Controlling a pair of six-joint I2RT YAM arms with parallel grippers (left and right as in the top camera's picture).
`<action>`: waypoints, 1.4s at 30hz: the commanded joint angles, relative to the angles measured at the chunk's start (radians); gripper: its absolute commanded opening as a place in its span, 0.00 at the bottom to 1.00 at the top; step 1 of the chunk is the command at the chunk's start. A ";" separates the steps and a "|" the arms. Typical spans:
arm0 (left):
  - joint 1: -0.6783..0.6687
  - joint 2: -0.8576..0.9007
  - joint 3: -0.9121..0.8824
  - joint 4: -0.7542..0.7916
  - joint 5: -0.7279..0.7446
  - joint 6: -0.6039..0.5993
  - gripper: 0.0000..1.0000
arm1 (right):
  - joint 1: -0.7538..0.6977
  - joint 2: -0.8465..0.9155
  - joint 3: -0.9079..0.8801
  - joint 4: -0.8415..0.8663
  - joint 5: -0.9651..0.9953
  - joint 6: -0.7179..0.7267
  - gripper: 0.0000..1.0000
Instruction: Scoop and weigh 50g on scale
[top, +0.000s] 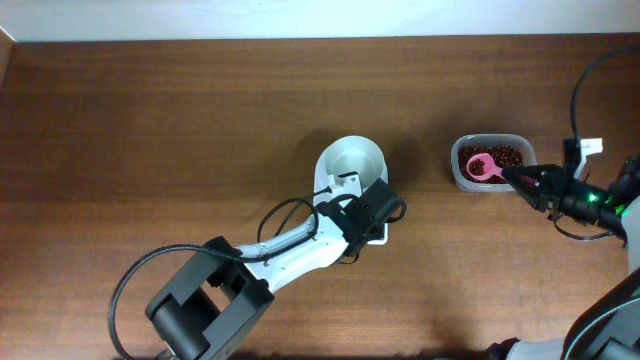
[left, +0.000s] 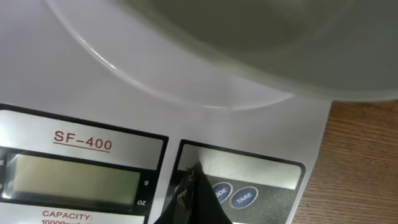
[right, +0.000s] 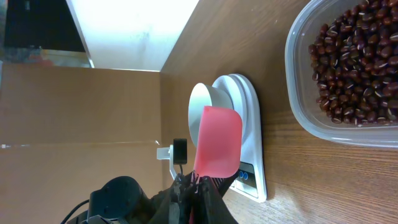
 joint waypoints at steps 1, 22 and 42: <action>-0.002 0.051 0.003 0.002 0.013 0.016 0.00 | 0.006 0.005 0.018 0.000 0.004 -0.011 0.04; 0.074 -0.481 0.043 -0.402 -0.018 0.153 0.28 | 0.006 0.005 0.018 0.001 0.004 -0.011 0.04; 0.224 -0.620 0.167 -0.675 0.149 1.055 0.99 | 0.006 0.005 0.018 0.004 0.004 -0.011 0.04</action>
